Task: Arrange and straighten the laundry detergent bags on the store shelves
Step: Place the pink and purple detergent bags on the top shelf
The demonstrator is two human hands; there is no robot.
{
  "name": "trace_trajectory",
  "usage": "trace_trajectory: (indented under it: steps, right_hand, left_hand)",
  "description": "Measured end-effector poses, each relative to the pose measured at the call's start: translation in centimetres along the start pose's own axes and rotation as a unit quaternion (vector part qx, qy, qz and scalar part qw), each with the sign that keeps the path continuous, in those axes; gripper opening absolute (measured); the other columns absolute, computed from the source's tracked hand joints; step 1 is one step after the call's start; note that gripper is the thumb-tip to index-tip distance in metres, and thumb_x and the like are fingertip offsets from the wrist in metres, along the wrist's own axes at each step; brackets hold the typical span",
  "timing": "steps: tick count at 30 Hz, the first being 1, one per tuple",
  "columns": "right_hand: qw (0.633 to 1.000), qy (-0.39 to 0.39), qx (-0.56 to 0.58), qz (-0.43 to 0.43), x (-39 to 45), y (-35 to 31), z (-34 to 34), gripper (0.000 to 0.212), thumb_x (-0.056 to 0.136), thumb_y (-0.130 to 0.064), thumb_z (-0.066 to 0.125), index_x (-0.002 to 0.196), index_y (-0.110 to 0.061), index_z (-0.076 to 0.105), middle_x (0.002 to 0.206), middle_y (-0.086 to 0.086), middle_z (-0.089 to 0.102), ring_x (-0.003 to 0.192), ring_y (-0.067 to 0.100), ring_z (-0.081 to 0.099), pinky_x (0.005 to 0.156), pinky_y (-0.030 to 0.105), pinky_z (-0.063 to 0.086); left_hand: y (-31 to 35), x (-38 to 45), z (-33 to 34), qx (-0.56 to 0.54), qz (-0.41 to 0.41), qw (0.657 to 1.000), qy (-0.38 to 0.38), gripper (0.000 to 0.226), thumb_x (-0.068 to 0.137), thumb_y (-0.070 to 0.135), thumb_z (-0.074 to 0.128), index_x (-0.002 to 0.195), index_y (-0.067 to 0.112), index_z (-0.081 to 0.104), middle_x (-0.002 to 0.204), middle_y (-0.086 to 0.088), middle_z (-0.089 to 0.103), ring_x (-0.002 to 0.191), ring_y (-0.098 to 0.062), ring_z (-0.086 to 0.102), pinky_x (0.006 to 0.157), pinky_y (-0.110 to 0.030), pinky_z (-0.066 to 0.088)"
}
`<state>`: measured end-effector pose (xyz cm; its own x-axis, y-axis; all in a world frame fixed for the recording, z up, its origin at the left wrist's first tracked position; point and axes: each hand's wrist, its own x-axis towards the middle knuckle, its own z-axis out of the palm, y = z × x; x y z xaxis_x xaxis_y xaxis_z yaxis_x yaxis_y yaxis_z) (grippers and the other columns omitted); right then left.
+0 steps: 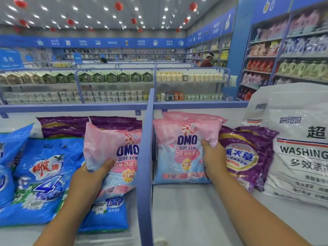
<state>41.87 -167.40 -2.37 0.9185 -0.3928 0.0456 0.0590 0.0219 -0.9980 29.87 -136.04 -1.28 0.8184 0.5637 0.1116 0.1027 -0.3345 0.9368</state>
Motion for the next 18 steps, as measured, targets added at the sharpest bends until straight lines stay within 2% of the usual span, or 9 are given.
trace_trajectory:
  steps: [3,6,8,11,13,15,16,18]
  right_hand:
    - [0.999,0.035,0.001,-0.008,0.1,0.8,0.4,0.018,0.096,-0.036,0.063,0.096,-0.019,0.068,0.093,0.006,0.075,0.086,0.027,0.073,0.080,0.049,0.061]
    - [0.997,0.012,-0.070,-0.014,0.5,0.9,0.6,0.020,0.096,-0.038,0.063,0.089,-0.019,0.062,0.090,0.007,0.071,0.085,0.028,0.070,0.080,0.051,0.060]
    - [0.994,-0.015,-0.107,-0.013,0.8,0.5,0.1,0.023,0.094,-0.039,0.064,0.097,-0.017,0.065,0.093,0.007,0.071,0.088,0.028,0.071,0.082,0.049,0.060]
    - [0.986,-0.042,-0.158,-0.039,0.1,-0.6,-2.6,0.035,0.091,-0.046,0.066,0.112,-0.019,0.064,0.103,-0.003,0.070,0.096,0.019,0.068,0.087,0.044,0.058]
    - [0.962,0.025,-0.248,-0.114,-0.9,-1.3,-5.6,0.037,0.090,-0.045,0.068,0.116,-0.019,0.064,0.107,-0.003,0.067,0.101,0.019,0.063,0.089,0.040,0.053]
    - [0.901,0.136,-0.374,-0.171,-1.9,-1.4,-9.0,0.042,0.088,-0.044,0.070,0.120,-0.018,0.065,0.116,0.006,0.063,0.112,0.028,0.055,0.094,0.043,0.047]
    - [0.876,0.180,-0.416,-0.162,-2.2,-1.1,-10.6,0.047,0.086,-0.047,0.071,0.122,-0.017,0.064,0.120,0.010,0.060,0.116,0.032,0.052,0.095,0.045,0.045]
    - [0.863,0.218,-0.443,-0.106,-2.7,-0.2,-13.1,0.062,0.080,-0.056,0.073,0.122,-0.012,0.062,0.122,0.016,0.056,0.118,0.036,0.048,0.094,0.046,0.046]
  left_hand:
    - [0.2,-0.1,0.0,-0.003,0.001,1.000,-0.002,0.045,0.085,0.050,0.073,0.101,0.009,0.067,0.088,-0.010,0.069,0.077,-0.024,0.061,0.071,-0.040,0.043]
    - [0.4,-0.2,0.0,0.000,0.007,1.000,-0.007,0.047,0.085,0.050,0.072,0.099,0.006,0.068,0.089,-0.013,0.069,0.076,-0.025,0.061,0.067,-0.039,0.041]
    - [0.6,-0.4,-0.1,-0.005,0.005,1.000,-0.011,0.046,0.085,0.050,0.072,0.095,0.005,0.068,0.084,-0.013,0.069,0.074,-0.025,0.061,0.062,-0.038,0.039]
    - [0.8,-0.7,-0.1,-0.002,0.009,1.000,-0.010,0.044,0.086,0.049,0.071,0.090,0.005,0.067,0.080,-0.012,0.067,0.071,-0.026,0.059,0.061,-0.038,0.038]
    - [0.7,-0.5,0.0,-0.004,0.008,1.000,-0.008,0.042,0.086,0.048,0.072,0.089,0.006,0.065,0.078,-0.010,0.065,0.070,-0.024,0.057,0.062,-0.038,0.038]
    - [0.6,-0.5,0.1,-0.009,0.001,1.000,-0.010,0.041,0.086,0.047,0.071,0.090,0.007,0.064,0.076,-0.005,0.062,0.069,-0.021,0.055,0.059,-0.036,0.038]
    - [0.3,-0.3,0.2,-0.008,0.002,1.000,-0.013,0.042,0.086,0.049,0.071,0.093,0.009,0.064,0.078,-0.004,0.062,0.070,-0.019,0.056,0.058,-0.034,0.038]
    - [0.4,-0.5,0.3,-0.014,0.002,1.000,-0.010,0.051,0.080,0.061,0.072,0.102,0.015,0.066,0.089,-0.004,0.067,0.074,-0.017,0.061,0.060,-0.031,0.044]
